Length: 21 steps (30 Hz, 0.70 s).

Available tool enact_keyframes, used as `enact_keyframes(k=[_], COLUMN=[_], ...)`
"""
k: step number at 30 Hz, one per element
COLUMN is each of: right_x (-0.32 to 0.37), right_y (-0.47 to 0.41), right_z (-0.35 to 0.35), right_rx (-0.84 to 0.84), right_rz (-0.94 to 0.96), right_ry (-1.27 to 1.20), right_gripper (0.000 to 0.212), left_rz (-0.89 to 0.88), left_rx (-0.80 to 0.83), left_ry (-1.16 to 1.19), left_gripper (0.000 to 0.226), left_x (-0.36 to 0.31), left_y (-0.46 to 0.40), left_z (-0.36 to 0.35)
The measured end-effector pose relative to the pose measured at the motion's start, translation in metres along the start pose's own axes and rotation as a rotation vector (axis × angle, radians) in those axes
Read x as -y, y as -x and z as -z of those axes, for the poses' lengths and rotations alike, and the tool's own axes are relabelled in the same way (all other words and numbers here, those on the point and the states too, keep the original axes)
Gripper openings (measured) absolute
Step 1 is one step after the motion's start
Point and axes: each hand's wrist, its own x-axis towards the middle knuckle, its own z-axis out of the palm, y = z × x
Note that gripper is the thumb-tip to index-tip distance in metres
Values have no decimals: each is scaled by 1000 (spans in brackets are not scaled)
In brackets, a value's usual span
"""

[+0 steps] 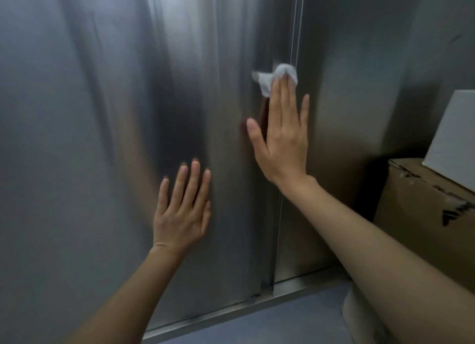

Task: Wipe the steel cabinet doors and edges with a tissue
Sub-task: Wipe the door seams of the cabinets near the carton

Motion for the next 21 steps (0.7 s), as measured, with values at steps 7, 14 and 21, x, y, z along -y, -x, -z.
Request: enact_keyframes(k=[7,14,21], right_x=[-7,1,-10], right_y=[188,94,257], right_z=[-14,-19,-31], right_rx=[288,59,335], right_rz=[-53,-93,-104], right_ry=[100,18,122], right_gripper=[80,67,81], left_rz=[0,-13,-2], left_rx=[-38,-21,-22], left_ry=[-4,1,0], left_gripper=[63,62,61], left_x=[0,1,-1], left_y=[1,2,3], left_z=[-4,-1,-3])
